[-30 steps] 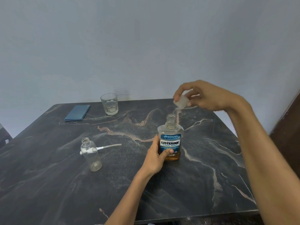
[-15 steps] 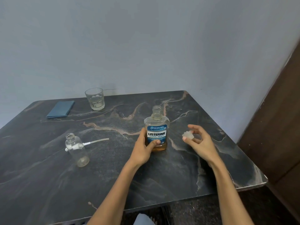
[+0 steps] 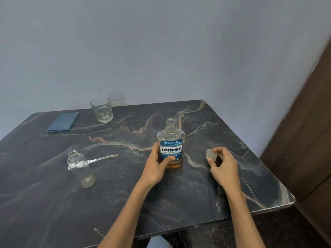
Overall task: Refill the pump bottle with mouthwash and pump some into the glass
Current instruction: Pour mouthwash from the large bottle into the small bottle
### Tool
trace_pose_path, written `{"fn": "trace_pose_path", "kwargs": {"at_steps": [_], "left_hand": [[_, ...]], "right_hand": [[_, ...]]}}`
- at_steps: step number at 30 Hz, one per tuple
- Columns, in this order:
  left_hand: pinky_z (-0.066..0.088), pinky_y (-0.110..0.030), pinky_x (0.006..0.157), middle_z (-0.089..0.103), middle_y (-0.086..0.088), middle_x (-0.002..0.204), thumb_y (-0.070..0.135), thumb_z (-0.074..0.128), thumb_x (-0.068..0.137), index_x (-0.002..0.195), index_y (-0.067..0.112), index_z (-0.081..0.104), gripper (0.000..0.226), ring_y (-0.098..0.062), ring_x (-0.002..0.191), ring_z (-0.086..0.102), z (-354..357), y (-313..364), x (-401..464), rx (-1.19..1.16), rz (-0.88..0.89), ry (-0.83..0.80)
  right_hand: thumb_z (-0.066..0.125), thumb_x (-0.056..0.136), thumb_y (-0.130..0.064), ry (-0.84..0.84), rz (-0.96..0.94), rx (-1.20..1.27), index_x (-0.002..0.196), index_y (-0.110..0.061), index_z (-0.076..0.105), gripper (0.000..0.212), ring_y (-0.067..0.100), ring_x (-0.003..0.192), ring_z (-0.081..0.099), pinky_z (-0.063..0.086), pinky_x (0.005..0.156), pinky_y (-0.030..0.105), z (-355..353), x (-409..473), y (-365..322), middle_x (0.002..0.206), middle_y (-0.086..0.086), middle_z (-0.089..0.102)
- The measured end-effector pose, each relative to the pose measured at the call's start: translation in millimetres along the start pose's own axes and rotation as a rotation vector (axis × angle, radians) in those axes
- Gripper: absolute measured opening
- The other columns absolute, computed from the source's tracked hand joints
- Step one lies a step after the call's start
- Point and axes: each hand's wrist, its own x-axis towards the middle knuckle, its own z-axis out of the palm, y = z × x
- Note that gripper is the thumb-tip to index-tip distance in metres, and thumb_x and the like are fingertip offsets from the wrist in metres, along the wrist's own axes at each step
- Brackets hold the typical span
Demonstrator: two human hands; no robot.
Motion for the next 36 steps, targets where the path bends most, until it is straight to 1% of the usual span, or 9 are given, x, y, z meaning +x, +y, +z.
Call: {"fn": "trace_pose_path", "kwargs": {"at_steps": [8, 11, 16, 19, 23, 26, 29, 32, 36], "left_hand": [[0.043, -0.026, 0.102, 0.055, 0.012, 0.125, 0.016, 0.063, 0.087, 0.117, 0.036, 0.042, 0.042, -0.004, 0.118, 0.053, 0.9, -1.4, -0.8, -0.029, 0.019, 0.001], [0.044, -0.019, 0.098, 0.054, 0.015, 0.125, 0.016, 0.063, 0.087, 0.118, 0.036, 0.042, 0.042, 0.001, 0.117, 0.053, 1.3, -0.8, -2.1, -0.028, 0.009, 0.001], [0.046, -0.018, 0.095, 0.057, 0.012, 0.121, 0.01, 0.062, 0.088, 0.117, 0.032, 0.043, 0.042, 0.0, 0.114, 0.055, 2.5, 0.7, -5.1, -0.041, 0.003, 0.017], [0.049, -0.024, 0.092, 0.06, 0.002, 0.117, -0.003, 0.059, 0.087, 0.118, 0.021, 0.045, 0.041, -0.006, 0.109, 0.06, 4.4, 3.0, -6.7, -0.061, 0.028, 0.04], [0.05, -0.017, 0.086, 0.063, 0.002, 0.11, 0.0, 0.051, 0.093, 0.112, 0.019, 0.049, 0.027, -0.002, 0.101, 0.064, 4.5, 9.8, -7.1, -0.073, 0.016, 0.039], [0.046, -0.01, 0.085, 0.061, 0.005, 0.112, -0.011, 0.049, 0.089, 0.115, 0.019, 0.049, 0.04, -0.002, 0.105, 0.061, 1.4, 18.7, -12.5, 0.007, -0.017, 0.045], [0.038, -0.012, 0.099, 0.051, -0.003, 0.132, -0.018, 0.053, 0.081, 0.135, 0.009, 0.039, 0.062, -0.015, 0.128, 0.047, -1.3, 25.0, -32.5, 0.13, -0.067, 0.045], [0.019, -0.008, 0.11, 0.037, 0.006, 0.146, 0.002, 0.062, 0.084, 0.135, 0.02, 0.042, 0.057, -0.004, 0.137, 0.03, -5.9, 28.6, -75.0, 0.417, 0.119, 0.407], [0.024, -0.015, 0.11, 0.04, 0.001, 0.137, 0.012, 0.067, 0.082, 0.13, 0.018, 0.041, 0.055, -0.008, 0.131, 0.037, -40.5, 31.4, -121.2, 0.377, 0.279, 0.999]], "right_hand": [[0.066, 0.079, -0.013, -0.033, 0.049, -0.075, 0.143, -0.015, 0.023, 0.076, 0.018, 0.121, 0.045, 0.039, 0.097, 0.035, -1.1, -3.8, -6.4, 0.132, 0.005, 0.038], [0.064, 0.079, -0.025, 0.115, 0.042, -0.027, 0.141, -0.018, 0.024, 0.075, 0.021, 0.122, 0.044, 0.042, 0.093, 0.04, -0.6, -9.4, -13.8, 0.138, 0.003, 0.033], [0.065, 0.074, -0.038, 0.242, -0.157, 0.114, 0.136, -0.024, 0.03, 0.072, 0.005, 0.109, 0.042, 0.041, 0.085, 0.024, 19.7, -32.1, -43.3, 0.119, -0.013, 0.038], [0.066, 0.06, -0.069, 0.074, -0.178, 0.236, 0.144, -0.027, 0.017, 0.106, -0.006, 0.115, 0.035, 0.034, 0.084, 0.007, 51.2, -47.9, -75.2, 0.128, -0.012, 0.038], [0.067, 0.036, -0.084, 0.044, -0.048, 0.313, 0.148, -0.026, 0.001, 0.142, 0.006, 0.127, 0.034, 0.036, 0.098, 0.027, 83.2, -45.4, -109.5, 0.143, -0.003, 0.033], [0.081, 0.045, -0.064, 0.083, -0.002, 0.332, 0.145, -0.027, 0.012, 0.127, 0.013, 0.124, 0.043, 0.038, 0.1, 0.032, 96.1, -38.4, -112.3, 0.139, 0.0, 0.042], [0.084, 0.057, -0.037, 0.123, -0.015, 0.332, 0.122, -0.03, 0.035, 0.082, 0.007, 0.095, 0.056, 0.051, 0.087, 0.035, 102.5, -33.4, -100.7, 0.103, -0.017, 0.054], [0.082, 0.059, -0.036, 0.122, -0.073, 0.319, 0.103, -0.033, 0.034, 0.065, -0.002, 0.081, 0.054, 0.048, 0.073, 0.019, 106.2, -31.3, -90.9, 0.09, -0.02, 0.051], [0.082, 0.057, -0.035, 0.154, -0.113, 0.332, 0.1, -0.035, 0.033, 0.065, -0.01, 0.08, 0.053, 0.036, 0.062, -0.002, 112.2, -32.0, -85.6, 0.09, -0.016, 0.052]]}}
